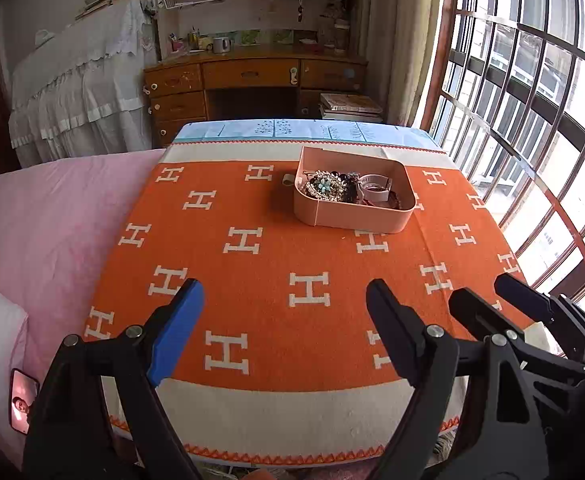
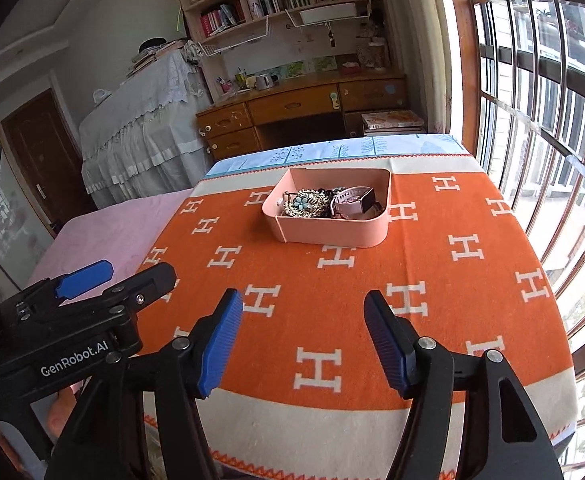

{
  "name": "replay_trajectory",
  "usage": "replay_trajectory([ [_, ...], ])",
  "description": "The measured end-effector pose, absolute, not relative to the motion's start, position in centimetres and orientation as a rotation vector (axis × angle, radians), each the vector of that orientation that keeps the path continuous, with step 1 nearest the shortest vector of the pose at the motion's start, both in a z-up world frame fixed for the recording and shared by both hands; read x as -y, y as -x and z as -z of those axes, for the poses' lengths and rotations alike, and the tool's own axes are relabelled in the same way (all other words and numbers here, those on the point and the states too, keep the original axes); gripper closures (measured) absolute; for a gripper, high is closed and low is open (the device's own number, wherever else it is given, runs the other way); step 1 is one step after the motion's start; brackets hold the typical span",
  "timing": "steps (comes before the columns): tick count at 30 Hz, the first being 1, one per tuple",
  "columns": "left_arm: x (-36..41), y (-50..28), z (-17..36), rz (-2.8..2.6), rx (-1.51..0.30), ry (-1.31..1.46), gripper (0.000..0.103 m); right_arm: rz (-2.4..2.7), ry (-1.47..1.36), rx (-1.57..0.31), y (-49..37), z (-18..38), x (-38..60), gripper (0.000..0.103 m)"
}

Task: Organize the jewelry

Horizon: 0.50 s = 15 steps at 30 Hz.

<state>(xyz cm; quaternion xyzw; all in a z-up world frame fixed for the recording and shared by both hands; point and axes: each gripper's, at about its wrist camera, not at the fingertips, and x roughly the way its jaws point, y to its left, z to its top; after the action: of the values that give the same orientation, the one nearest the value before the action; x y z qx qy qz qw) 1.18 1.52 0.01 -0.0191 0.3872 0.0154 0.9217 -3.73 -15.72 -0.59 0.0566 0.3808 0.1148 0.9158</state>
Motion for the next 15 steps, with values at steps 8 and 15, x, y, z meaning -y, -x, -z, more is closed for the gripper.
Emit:
replay_trajectory([
  [8,-0.7,0.0,-0.5,-0.070,-0.787,0.015,0.021,-0.228,-0.129,-0.780,4.7,-0.1,16.3,0.037],
  [15,-0.7,0.0,-0.7,-0.082,-0.794,0.026,0.022,-0.227,-0.125,-0.780,4.7,-0.1,16.4,0.037],
])
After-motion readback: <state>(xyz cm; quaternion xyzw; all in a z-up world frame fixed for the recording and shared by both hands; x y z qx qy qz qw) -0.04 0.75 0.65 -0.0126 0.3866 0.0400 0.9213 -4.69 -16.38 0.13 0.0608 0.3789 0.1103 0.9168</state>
